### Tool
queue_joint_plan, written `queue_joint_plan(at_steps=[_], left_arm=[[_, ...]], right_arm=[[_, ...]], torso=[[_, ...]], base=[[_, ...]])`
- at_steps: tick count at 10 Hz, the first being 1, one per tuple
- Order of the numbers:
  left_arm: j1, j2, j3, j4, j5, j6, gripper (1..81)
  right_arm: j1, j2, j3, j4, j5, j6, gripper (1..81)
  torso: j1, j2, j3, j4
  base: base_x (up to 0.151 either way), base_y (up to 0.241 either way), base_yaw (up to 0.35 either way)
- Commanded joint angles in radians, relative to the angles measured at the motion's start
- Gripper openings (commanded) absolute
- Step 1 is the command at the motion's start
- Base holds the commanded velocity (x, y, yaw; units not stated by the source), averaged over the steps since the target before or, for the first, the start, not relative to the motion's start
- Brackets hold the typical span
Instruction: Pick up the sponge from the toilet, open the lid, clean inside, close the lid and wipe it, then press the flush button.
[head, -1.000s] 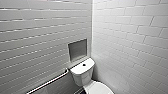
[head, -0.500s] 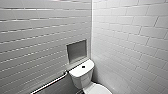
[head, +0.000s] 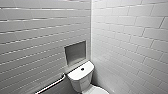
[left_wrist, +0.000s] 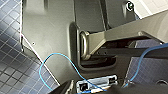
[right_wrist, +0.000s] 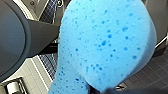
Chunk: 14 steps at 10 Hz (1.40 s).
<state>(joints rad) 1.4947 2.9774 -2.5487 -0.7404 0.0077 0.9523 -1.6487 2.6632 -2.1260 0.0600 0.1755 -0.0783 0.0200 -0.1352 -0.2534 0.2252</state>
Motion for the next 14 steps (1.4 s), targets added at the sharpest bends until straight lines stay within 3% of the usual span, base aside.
queue_joint_plan(at_steps=[1,8,12,14], left_arm=[[-0.032,-0.003,0.008,-0.005,0.083,0.002,81.1],[-0.030,0.000,0.008,-0.005,0.083,0.003,81.1],[-0.031,-0.004,0.011,-0.005,0.086,0.003,81.1],[-0.033,-0.086,0.110,-0.013,0.095,0.002,81.1]], right_arm=[[0.016,-0.020,0.017,-0.014,-0.062,-0.003,1.0],[0.016,-0.021,0.009,-0.009,-0.062,-0.001,1.0],[0.007,-0.043,0.034,-0.006,-0.045,0.003,1.0],[-0.012,-0.107,0.115,-0.006,-0.001,0.005,1.0]], torso=[[0.000,0.000,0.000,0.000],[0.001,0.000,0.000,0.000],[0.002,0.001,0.000,0.000],[0.001,0.001,0.000,0.000]], base=[[0.115,0.000,0.000],[0.114,0.000,0.000],[0.000,0.000,0.000],[0.000,0.000,0.000]])
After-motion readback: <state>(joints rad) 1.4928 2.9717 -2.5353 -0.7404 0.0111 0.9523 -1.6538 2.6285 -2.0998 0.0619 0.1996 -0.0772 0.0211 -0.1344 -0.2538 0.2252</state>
